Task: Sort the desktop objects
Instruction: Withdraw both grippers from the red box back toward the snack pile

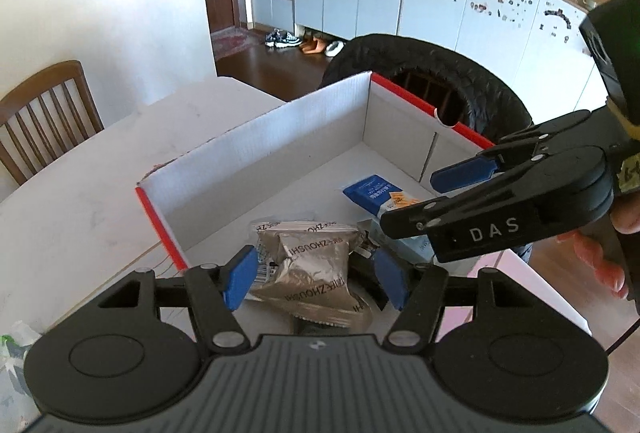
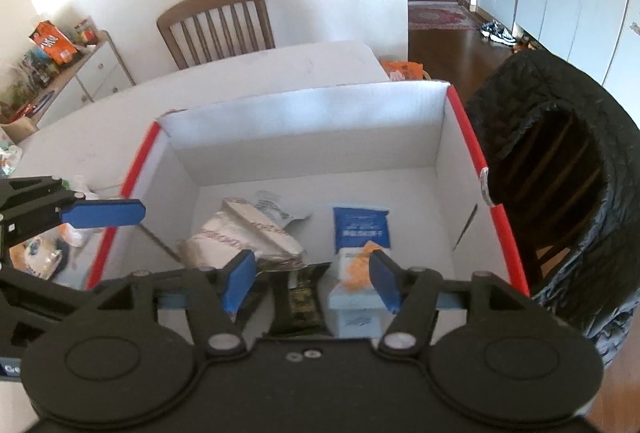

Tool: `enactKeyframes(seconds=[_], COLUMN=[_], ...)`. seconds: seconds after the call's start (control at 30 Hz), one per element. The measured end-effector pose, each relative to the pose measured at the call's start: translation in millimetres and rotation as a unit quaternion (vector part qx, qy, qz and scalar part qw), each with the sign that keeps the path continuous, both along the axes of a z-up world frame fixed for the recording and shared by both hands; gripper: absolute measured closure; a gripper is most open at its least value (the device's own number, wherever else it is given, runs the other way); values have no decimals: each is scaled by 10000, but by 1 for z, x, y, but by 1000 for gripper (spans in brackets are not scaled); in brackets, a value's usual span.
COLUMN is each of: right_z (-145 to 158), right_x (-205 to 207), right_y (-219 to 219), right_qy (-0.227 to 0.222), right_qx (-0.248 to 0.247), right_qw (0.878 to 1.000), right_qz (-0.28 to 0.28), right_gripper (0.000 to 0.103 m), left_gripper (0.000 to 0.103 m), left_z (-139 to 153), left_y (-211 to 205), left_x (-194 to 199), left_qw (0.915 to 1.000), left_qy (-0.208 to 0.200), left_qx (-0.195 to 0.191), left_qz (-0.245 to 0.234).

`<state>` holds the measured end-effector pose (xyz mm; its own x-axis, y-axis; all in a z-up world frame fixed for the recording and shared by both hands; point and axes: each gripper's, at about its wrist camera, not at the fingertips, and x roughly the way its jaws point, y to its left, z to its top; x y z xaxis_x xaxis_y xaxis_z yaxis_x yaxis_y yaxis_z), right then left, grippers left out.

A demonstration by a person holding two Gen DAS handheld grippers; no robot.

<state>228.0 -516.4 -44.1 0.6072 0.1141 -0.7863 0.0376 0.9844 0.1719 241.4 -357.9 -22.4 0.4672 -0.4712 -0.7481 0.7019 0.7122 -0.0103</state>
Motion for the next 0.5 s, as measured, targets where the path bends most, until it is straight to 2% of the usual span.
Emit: enactKeyframes(seconds=[0.2, 0.27, 0.5], right_z=[14, 16, 21], right_x=[-17, -23, -40], right_y=[13, 16, 19], right_qy=[-298, -377, -619], right_qx=[-91, -51, 183], right_qw=[9994, 9992, 9979], right_qz=[154, 121, -61], right_gripper=[28, 25, 18], left_gripper=[37, 33, 32], left_z=[9, 11, 17], left_y=[20, 26, 45], left_x=[-12, -15, -23], left_qw=[9998, 9996, 9992], left_qy=[-23, -38, -54], left_qx=[-182, -256, -394], left_qz=[86, 97, 96])
